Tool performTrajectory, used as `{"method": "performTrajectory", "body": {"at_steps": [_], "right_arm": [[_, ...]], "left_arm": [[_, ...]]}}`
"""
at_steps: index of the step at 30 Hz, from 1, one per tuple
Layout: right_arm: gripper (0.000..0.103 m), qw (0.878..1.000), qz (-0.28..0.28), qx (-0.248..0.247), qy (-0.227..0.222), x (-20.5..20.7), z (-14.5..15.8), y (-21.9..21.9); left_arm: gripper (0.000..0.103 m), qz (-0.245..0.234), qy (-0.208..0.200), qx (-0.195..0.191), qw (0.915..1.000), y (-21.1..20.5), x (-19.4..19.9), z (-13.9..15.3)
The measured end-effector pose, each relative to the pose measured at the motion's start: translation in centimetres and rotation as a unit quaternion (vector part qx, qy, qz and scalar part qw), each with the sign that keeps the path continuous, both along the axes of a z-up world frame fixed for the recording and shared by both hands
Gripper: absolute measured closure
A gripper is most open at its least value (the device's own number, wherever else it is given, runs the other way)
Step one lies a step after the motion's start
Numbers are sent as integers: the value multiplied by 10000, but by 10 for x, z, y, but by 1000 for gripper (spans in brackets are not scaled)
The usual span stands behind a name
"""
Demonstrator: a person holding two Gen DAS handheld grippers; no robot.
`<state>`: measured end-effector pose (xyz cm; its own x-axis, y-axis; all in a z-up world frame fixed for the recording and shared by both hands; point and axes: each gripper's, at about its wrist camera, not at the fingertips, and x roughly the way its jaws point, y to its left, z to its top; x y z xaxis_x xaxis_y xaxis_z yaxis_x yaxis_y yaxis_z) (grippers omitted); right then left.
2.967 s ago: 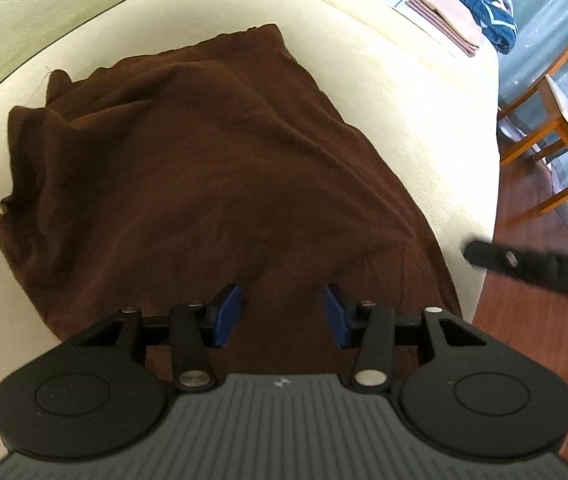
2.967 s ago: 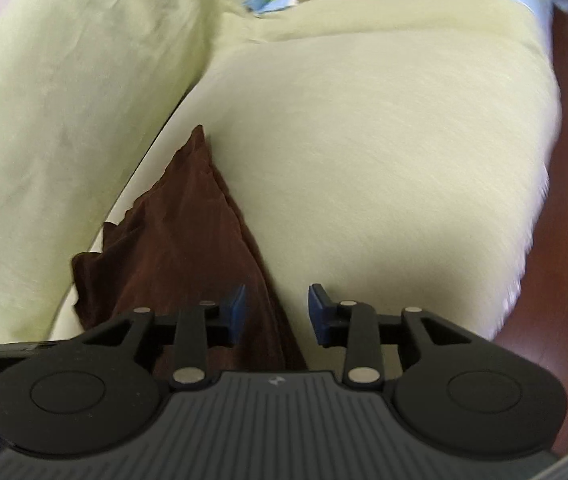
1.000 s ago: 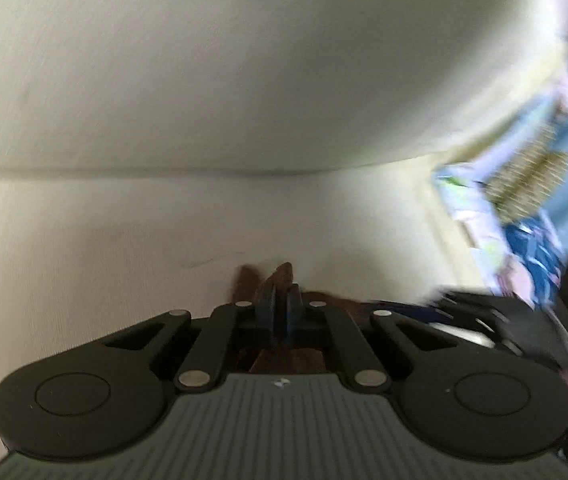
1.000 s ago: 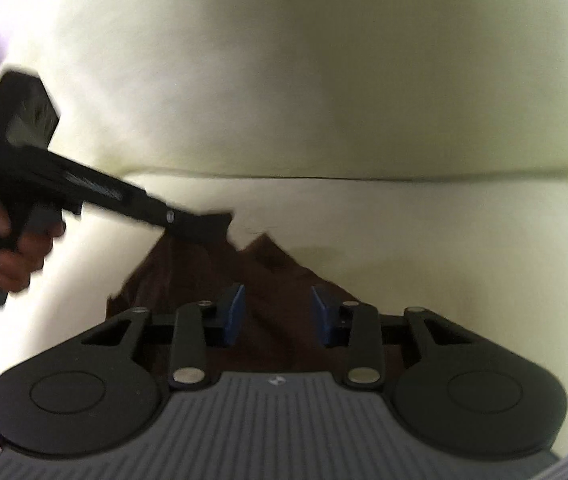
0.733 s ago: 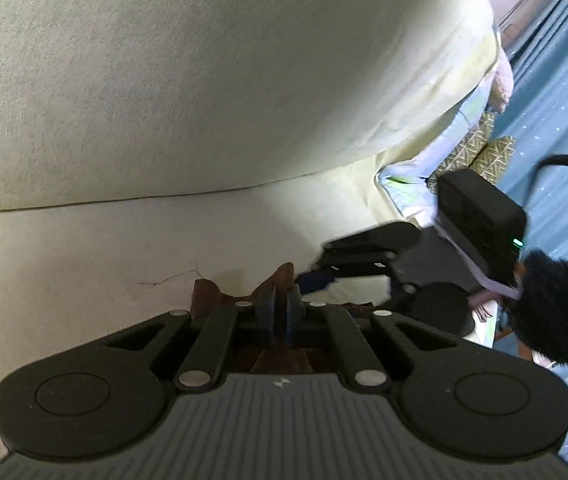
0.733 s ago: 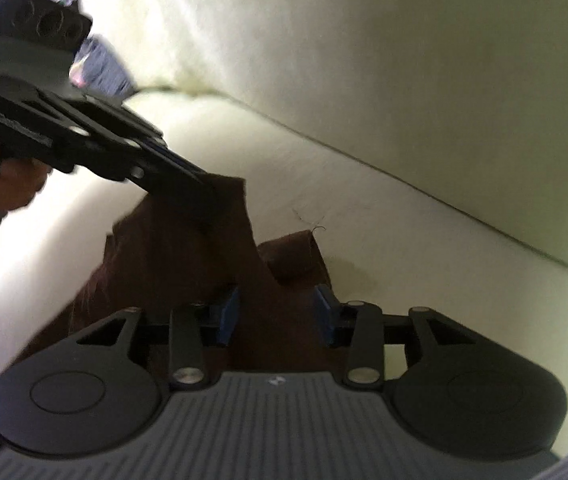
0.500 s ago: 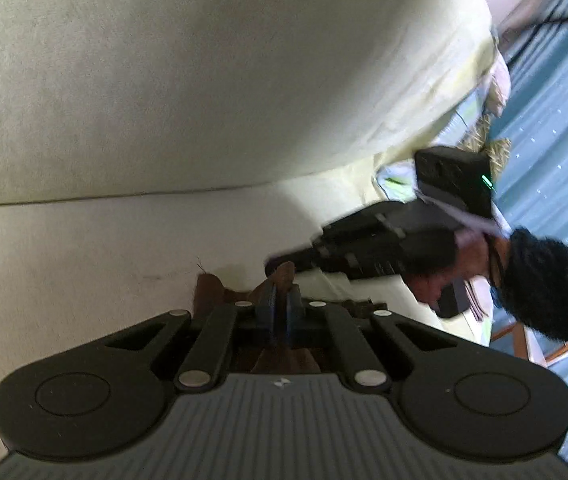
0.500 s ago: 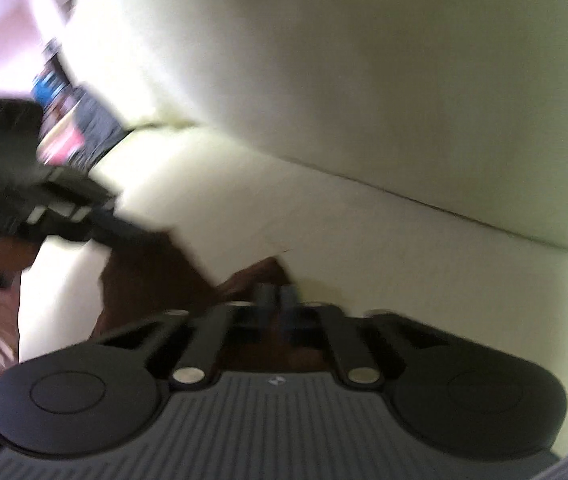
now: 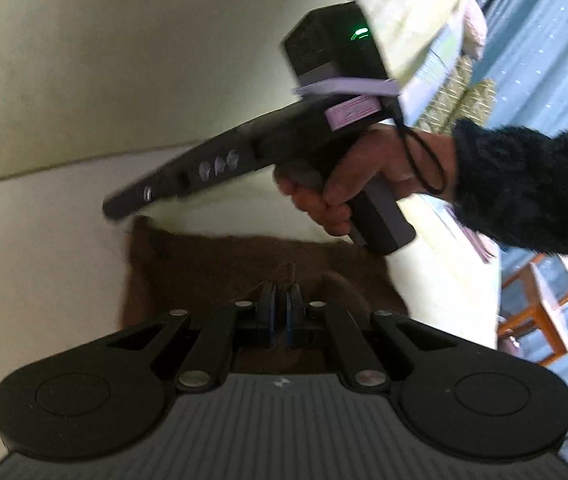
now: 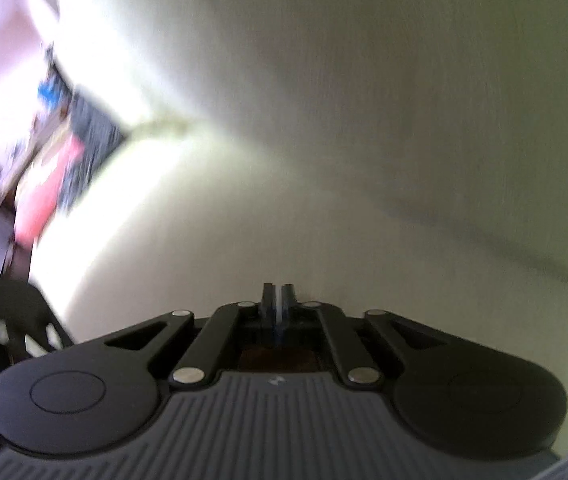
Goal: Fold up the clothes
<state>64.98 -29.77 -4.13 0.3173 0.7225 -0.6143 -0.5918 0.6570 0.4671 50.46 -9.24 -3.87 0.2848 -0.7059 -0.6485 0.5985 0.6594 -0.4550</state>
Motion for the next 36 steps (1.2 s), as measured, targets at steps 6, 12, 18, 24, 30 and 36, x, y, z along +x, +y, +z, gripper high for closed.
{"method": "performTrajectory", "body": {"at_steps": [6,12,18,24,30,36], "right_arm": [[85,9991,-287,-245,194,-15,3,-40],[96,9938,661,-586,676,-18,-21,-19],[98,9955,572,-92,748,26,-31,18],[92,9984,-513,201,80,33,-6,7],[84,9964,-719,-356,289,-5,0,-54],[84,9903,-612,-1047,671,-47,-12,-118]], "left_arm": [[101,366,-250,718,9964,3,20,-11],[101,-47,-494,591,9970,3,0,4],[101,-267,-578,980,9931,-5,-16,-10],[99,41,-743,1472,9863,-7,3,-16],[99,13,-1193,1659,9789,-10,14,-9],[99,-10,-1213,1559,9803,-8,20,-7]]}}
